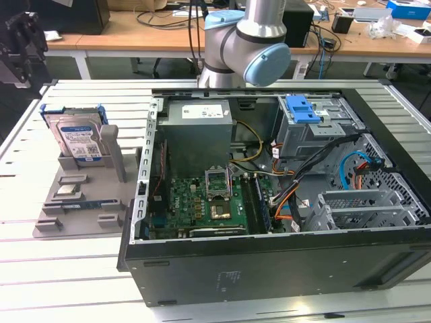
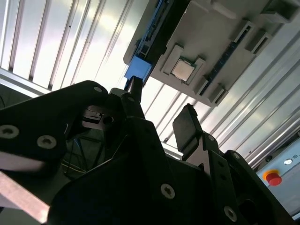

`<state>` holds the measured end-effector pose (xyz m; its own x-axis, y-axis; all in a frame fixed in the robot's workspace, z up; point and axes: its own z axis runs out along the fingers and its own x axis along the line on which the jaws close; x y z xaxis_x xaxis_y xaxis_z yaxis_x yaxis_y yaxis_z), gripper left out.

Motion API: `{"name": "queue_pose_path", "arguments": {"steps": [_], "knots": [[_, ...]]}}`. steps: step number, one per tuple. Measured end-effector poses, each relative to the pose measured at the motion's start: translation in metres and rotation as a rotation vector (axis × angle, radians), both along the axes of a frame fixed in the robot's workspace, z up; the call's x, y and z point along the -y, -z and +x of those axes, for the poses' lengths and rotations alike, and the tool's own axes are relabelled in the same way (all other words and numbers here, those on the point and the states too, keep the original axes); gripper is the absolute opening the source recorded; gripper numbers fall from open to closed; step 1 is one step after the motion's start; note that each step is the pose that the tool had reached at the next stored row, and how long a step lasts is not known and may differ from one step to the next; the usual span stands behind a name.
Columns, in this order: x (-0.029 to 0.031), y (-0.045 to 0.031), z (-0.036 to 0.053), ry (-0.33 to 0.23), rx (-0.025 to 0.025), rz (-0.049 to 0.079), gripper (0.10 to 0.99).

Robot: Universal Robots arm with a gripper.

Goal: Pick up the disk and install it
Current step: 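Pick up the disk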

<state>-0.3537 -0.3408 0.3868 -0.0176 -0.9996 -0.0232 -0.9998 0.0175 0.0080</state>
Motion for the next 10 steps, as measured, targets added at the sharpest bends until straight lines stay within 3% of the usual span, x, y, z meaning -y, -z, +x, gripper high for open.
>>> {"name": "queue_pose_path", "arguments": {"steps": [10], "knots": [[-0.0021,0.0024,0.0,0.0,-0.0001,0.0,0.541]]}}
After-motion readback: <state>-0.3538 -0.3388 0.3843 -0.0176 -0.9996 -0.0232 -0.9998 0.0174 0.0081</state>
